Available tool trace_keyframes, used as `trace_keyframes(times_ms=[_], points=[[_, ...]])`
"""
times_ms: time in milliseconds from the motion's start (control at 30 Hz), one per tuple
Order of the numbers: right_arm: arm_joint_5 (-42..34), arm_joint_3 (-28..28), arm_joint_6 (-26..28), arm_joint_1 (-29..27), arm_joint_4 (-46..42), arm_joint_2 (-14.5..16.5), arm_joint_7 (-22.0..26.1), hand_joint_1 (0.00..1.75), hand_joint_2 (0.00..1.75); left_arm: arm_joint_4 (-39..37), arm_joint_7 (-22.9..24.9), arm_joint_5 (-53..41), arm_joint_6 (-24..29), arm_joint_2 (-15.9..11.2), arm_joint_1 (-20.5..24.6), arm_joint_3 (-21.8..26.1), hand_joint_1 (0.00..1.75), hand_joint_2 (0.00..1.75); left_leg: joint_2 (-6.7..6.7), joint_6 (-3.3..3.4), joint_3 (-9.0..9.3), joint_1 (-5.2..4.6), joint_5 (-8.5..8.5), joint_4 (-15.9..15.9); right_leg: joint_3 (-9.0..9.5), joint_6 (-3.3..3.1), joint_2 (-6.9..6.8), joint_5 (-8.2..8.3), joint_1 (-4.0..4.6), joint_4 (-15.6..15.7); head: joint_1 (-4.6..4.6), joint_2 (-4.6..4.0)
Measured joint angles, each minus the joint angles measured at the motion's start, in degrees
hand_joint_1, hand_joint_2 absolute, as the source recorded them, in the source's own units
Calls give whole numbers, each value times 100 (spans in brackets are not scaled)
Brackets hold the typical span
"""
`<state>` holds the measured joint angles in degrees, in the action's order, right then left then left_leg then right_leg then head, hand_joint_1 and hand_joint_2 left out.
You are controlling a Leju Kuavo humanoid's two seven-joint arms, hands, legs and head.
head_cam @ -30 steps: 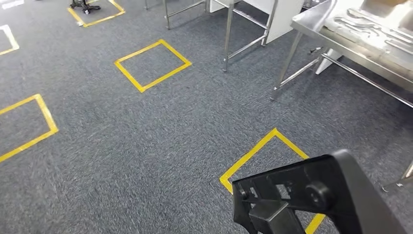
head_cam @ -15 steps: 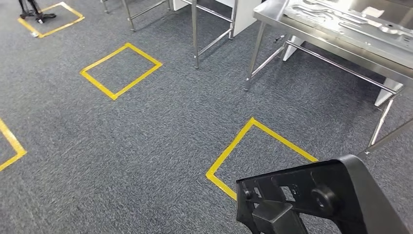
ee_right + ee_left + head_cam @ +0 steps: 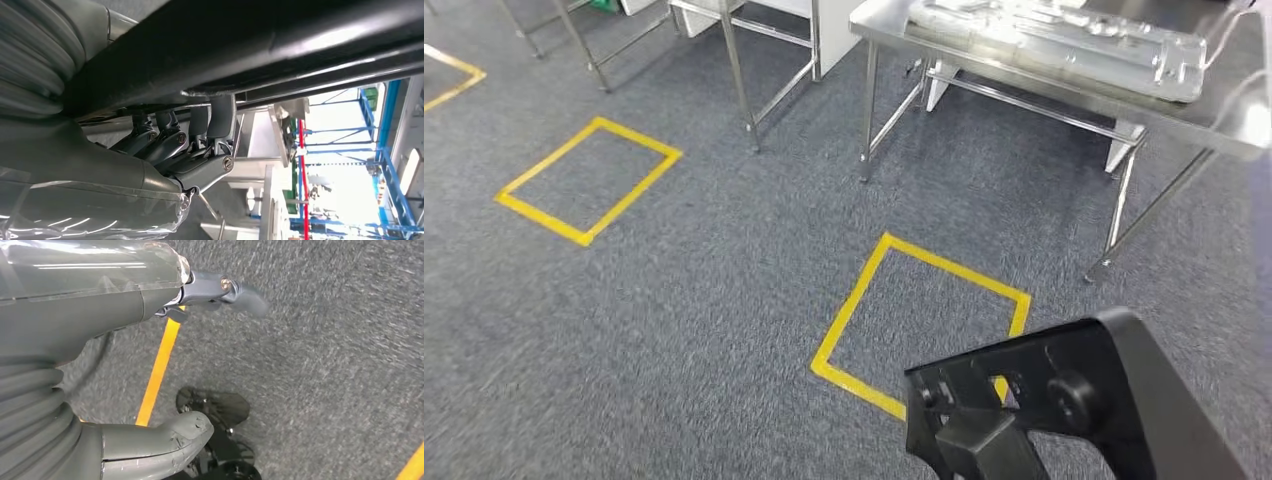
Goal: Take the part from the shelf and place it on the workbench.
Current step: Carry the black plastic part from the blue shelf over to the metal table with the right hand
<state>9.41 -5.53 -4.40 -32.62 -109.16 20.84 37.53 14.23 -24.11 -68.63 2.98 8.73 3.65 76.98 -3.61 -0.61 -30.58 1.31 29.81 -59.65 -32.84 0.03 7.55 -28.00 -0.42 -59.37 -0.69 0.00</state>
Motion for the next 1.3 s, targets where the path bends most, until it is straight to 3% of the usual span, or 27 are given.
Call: trace_keyframes(times_ms=[33,67,100,167,200,233,267,300,333,400,467,533,567,633,700,767,800,833,867,933,1100,1167,1233,1267,1300], points=[[3,1,1,-4,0,0,-2,175,175,0,-5,-1,2,7,8,-5,0,175,67,35,7,4,-11,9,-15,25,41,4,-9,0,1,0],[5,1,3,-8,-1,-1,-3,175,175,2,-10,-1,3,10,16,-13,0,175,130,73,18,9,-23,22,-38,48,-13,-19,-8,-37,-7,0],[5,1,5,-5,-2,-1,-3,175,175,3,-14,0,3,14,20,-20,0,175,198,109,20,18,-34,38,-102,71,-151,-99,-1,-163,-32,0],[7,1,9,6,-3,-1,-4,175,175,7,-17,0,4,12,7,-29,0,175,349,159,22,8,-33,54,-400,115,-540,-423,10,-766,-78,-1],[7,1,10,12,-3,-2,-4,175,175,8,-17,0,4,11,-5,-30,0,175,434,172,20,-5,-26,54,-605,132,-660,-596,5,-1159,-91,-1],[7,2,10,13,-1,-2,-5,175,175,9,-17,0,5,10,-15,-31,0,175,521,178,22,-16,-17,53,-772,139,-714,-695,0,-1472,-92,-1],[7,2,10,11,0,-2,-6,175,175,10,-17,-1,5,9,-18,-31,0,175,605,181,28,-26,-5,53,-852,136,-734,-687,-1,-1609,-93,-1],[7,2,10,9,1,-3,-7,175,175,10,-17,-1,4,8,-15,-32,0,175,680,182,43,-36,9,53,-809,118,-750,-565,4,-1510,-93,-1],[7,2,10,8,1,-3,-7,175,175,11,-17,-2,4,9,-8,-34,0,175,751,180,67,-47,25,54,-651,82,-791,-365,17,-1199,-94,-1],[8,1,10,14,-1,-3,-7,175,175,11,-17,-2,3,18,2,-39,0,175,876,164,118,-74,65,59,-234,-38,-1078,-54,87,-396,-88,-1],[8,1,10,21,-3,-2,-3,175,175,11,-17,-2,3,28,7,-43,0,175,985,118,153,-84,95,69,-46,-128,-1274,10,162,-12,-91,-2],[10,2,14,15,-4,-1,-5,175,175,11,-22,-2,-1,30,20,-48,0,175,1111,62,204,-92,116,100,-38,-153,-1155,25,172,35,-102,-1],[14,2,17,8,-4,-1,-8,175,175,11,-33,-2,-3,27,29,-54,0,175,1090,35,234,-90,139,95,-17,-158,-1082,51,153,82,-101,-1],[37,-2,36,13,-3,-1,-17,175,175,13,-62,2,-9,16,40,-71,0,175,811,-21,156,-76,311,-150,42,-177,-940,101,92,182,-89,-1],[124,-9,117,30,1,-1,-47,175,175,13,-47,16,-15,2,26,-79,0,175,488,-64,-172,-42,628,-813,58,-207,-821,105,66,201,-69,-1],[265,-20,263,33,14,-1,-95,175,175,13,37,29,-15,-23,-4,-79,0,175,416,-96,-491,-31,757,-1358,67,-222,-697,88,61,184,-57,-1],[324,-32,332,31,27,-1,-113,175,175,13,83,34,-13,-42,-15,-78,0,175,411,-108,-529,-26,649,-1348,75,-214,-640,73,57,167,-56,-2],[369,-49,386,30,41,-1,-126,175,175,12,116,40,-10,-65,-20,-78,0,175,411,-117,-468,-20,443,-1128,85,-197,-596,50,50,140,-55,-1],[394,-72,424,31,54,-1,-132,175,175,11,134,50,-10,-84,-20,-77,0,175,406,-123,-338,-12,222,-770,93,-171,-567,16,41,101,-54,-1],[414,-107,471,35,64,-2,-135,175,175,10,143,70,-16,-108,-7,-77,0,175,369,-90,-115,-18,-5,-196,80,-102,-534,-56,46,9,-38,0],[421,-152,587,37,66,-32,-143,175,175,9,156,86,-46,-115,-4,-73,0,175,355,119,-56,-26,-9,-37,29,19,-572,-154,60,-115,-43,-1],[419,-184,663,39,64,-60,-163,175,175,9,180,92,-67,-126,-5,-71,0,175,376,171,-41,-16,-14,-17,-204,79,-665,-415,46,-592,-72,-1],[410,-230,736,35,64,-101,-192,175,175,9,206,101,-92,-150,-12,-66,0,175,398,196,-34,-23,3,-16,-616,119,-709,-708,27,-1329,-89,-1],[401,-256,773,31,64,-124,-205,175,175,9,216,102,-102,-162,-16,-62,0,175,407,201,-24,-28,16,-16,-772,122,-715,-742,21,-1568,-88,-1],[389,-281,810,29,64,-145,-214,175,175,9,224,103,-108,-173,-18,-57,0,175,413,204,-5,-32,33,-16,-831,110,-719,-656,21,-1605,-89,-1]])
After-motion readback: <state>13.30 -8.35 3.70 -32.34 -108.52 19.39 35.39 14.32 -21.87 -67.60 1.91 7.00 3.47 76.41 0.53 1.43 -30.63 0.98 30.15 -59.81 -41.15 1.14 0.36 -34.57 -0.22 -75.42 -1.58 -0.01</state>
